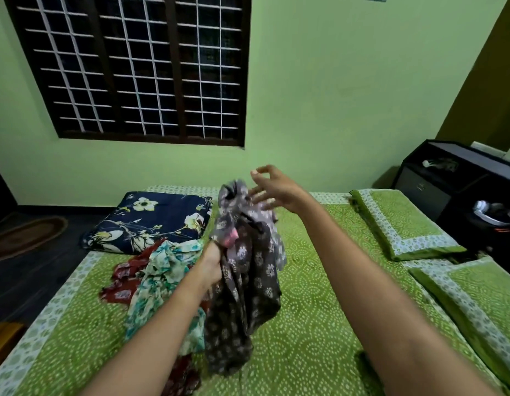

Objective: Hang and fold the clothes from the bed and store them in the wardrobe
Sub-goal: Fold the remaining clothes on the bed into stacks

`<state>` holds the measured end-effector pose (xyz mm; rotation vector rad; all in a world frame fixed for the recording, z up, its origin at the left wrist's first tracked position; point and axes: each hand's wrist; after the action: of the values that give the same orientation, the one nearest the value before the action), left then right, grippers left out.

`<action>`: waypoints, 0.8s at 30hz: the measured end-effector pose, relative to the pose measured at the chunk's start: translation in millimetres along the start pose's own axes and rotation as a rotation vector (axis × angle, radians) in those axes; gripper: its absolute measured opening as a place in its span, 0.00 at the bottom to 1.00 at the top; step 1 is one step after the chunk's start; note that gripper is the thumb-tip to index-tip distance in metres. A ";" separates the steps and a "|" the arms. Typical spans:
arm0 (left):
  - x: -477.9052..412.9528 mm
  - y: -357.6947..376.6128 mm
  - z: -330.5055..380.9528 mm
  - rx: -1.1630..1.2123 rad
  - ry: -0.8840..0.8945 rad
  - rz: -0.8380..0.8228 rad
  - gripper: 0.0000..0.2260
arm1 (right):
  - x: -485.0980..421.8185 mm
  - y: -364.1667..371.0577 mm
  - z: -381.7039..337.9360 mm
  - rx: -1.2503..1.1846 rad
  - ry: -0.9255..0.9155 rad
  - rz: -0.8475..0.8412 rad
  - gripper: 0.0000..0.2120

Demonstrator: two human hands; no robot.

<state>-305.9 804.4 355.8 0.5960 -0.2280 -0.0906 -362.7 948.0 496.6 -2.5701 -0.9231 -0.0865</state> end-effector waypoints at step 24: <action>8.8 24.3 60.4 0.009 0.050 -0.223 0.20 | -15.3 30.6 83.1 -0.494 0.075 -0.331 0.48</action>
<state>-311.3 790.1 419.7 0.6302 -0.1124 -0.2898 -362.0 950.3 406.8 -2.7873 -1.4383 -0.5648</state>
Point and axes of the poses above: each hand's wrist, its own x-axis away from the middle knuckle, its own y-axis out of the palm, z = x × y, and after that the axes turned 15 degrees about -z, right-handed
